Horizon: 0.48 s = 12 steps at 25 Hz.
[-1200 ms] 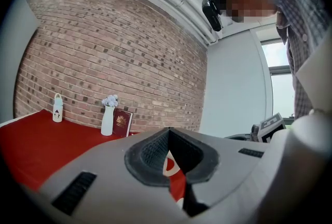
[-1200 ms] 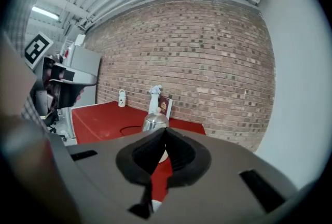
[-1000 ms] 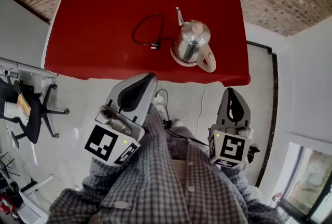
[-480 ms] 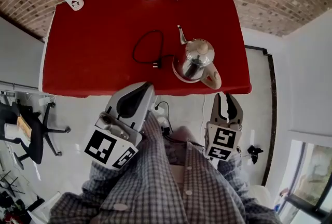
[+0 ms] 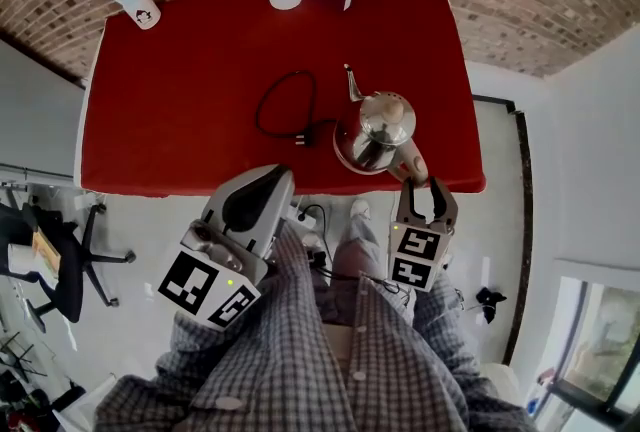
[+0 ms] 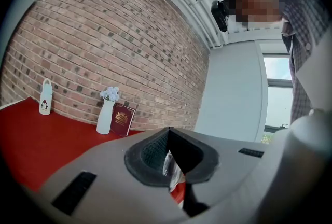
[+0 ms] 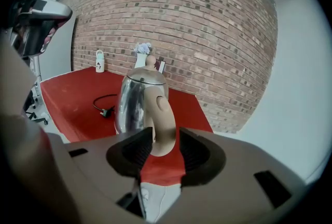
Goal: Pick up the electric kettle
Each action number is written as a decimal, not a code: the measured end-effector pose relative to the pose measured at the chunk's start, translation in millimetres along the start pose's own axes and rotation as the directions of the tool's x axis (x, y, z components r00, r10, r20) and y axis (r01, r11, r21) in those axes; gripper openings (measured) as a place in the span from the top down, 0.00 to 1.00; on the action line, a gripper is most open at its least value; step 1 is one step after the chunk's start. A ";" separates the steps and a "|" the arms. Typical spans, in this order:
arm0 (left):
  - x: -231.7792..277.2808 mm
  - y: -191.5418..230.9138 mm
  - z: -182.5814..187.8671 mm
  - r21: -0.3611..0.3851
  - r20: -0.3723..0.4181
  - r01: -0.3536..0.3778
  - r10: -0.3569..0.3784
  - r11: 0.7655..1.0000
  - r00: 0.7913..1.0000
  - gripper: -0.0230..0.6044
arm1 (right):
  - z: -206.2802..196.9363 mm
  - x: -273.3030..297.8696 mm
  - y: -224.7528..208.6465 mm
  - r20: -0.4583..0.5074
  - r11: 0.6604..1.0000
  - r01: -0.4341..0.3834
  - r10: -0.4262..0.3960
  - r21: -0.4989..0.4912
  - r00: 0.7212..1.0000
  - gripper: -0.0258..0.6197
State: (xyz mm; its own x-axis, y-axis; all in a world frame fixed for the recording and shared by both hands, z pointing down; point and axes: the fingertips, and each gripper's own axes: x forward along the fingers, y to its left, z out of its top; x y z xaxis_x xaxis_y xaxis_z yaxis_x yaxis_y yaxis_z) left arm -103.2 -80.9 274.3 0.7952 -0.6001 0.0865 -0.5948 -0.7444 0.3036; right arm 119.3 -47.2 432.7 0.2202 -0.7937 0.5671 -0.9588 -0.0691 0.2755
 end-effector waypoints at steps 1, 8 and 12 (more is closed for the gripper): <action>2.5 1.0 -1.5 0.005 -0.005 -0.006 0.006 1.000 1.000 0.95 | 0.9 4.0 -0.9 0.000 1.000 -0.003 0.003 -0.007 1.000 0.70; 30.7 13.0 -11.7 0.027 -0.035 -0.068 0.069 0.997 0.997 0.95 | 4.4 15.8 -8.6 0.015 0.999 -0.024 0.025 -0.038 1.000 0.74; 61.2 20.7 -29.8 0.032 -0.075 -0.084 0.086 0.996 0.993 0.95 | 8.2 24.4 -17.7 0.017 0.995 -0.062 0.064 -0.076 0.998 0.74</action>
State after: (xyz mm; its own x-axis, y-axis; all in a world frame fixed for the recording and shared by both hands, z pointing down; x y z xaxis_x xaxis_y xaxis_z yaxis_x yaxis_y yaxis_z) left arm -63.2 -124.3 314.1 0.7477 -0.6384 0.1829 -0.6628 -0.7003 0.2651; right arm 140.1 -70.2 435.3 0.1554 -0.8067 0.5702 -0.9542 0.0269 0.2981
